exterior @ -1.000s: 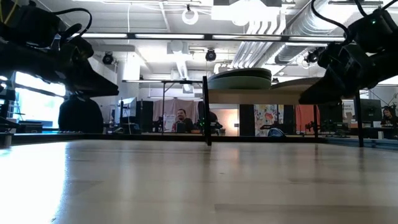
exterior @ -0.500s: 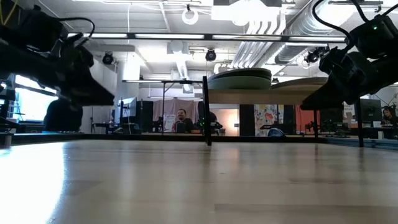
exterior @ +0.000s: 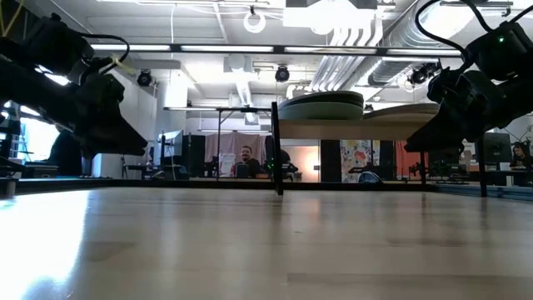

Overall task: Place and stack plates onto a shelf
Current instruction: Return to Home Position

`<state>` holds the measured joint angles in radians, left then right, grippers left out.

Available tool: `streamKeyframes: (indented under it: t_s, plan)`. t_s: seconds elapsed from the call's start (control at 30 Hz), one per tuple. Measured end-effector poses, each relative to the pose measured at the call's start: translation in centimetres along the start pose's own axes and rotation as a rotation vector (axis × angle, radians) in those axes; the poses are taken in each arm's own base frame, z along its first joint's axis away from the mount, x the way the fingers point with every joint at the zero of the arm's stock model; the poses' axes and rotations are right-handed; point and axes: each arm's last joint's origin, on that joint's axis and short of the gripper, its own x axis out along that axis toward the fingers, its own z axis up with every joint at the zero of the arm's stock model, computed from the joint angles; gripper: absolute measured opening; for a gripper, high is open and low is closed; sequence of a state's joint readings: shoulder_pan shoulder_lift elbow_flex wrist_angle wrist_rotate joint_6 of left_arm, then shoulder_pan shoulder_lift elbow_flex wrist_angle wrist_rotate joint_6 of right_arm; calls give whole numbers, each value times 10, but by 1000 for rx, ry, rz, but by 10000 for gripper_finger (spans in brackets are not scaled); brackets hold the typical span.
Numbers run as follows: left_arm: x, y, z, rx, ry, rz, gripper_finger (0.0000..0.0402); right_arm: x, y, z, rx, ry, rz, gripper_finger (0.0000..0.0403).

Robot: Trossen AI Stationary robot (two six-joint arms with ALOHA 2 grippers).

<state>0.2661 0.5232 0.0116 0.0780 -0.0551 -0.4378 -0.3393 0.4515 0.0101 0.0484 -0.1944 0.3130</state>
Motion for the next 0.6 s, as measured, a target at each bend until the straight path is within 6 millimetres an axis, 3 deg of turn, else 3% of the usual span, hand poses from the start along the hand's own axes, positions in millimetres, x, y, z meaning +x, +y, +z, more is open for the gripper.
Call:
streamKeyframes:
  t_s: [0.23, 0.6]
  plan:
    - [0, 3, -6, -130, 57, 33, 131, 0, 0, 0, 0, 0, 0, 87]
    - [0, 3, -6, -124, 57, 33, 131, 0, 0, 0, 0, 1, -1, 87]
